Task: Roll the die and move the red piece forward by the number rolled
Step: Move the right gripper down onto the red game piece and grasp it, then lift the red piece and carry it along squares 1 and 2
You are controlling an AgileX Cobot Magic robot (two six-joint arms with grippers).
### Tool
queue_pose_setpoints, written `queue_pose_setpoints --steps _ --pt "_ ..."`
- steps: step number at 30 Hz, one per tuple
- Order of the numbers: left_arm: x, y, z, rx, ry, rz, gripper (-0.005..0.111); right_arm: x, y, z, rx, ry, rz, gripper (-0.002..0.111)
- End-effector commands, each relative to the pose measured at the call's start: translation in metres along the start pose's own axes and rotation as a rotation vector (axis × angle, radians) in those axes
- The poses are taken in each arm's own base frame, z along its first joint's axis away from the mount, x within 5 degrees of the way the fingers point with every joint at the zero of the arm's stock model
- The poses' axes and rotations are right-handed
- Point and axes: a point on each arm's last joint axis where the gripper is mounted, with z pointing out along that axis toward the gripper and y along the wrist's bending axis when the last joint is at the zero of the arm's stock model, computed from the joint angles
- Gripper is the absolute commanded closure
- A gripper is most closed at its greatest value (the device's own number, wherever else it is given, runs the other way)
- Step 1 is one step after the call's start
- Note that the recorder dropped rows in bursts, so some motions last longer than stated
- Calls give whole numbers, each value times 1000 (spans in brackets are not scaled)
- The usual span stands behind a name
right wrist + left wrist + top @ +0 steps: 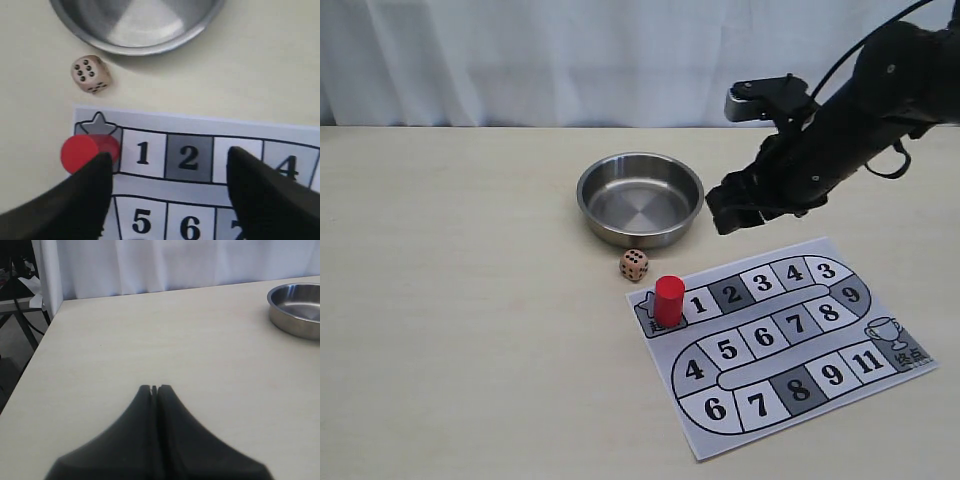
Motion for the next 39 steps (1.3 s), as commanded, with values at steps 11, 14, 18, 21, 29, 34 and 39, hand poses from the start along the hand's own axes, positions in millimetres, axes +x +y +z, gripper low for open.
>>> queue_pose_setpoints --steps 11,14,18,21,29,34,39 --pt "0 0 0 2 -8 -8 107 3 72 54 -31 8 -226 38" --pt "0 0 0 2 -8 -8 107 5 70 68 -26 18 -192 38" --pt "0 0 0 2 -8 -8 107 8 69 76 -23 41 -196 38" --pt "0 0 0 2 -8 -8 107 8 68 80 -17 38 -201 38" --pt "0 0 0 2 -8 -8 107 13 66 93 -14 68 -202 38" --pt "0 0 0 2 -8 -8 107 16 65 103 -12 86 -200 38" --pt "0 0 0 2 -8 -8 107 16 65 102 -12 85 -200 51"
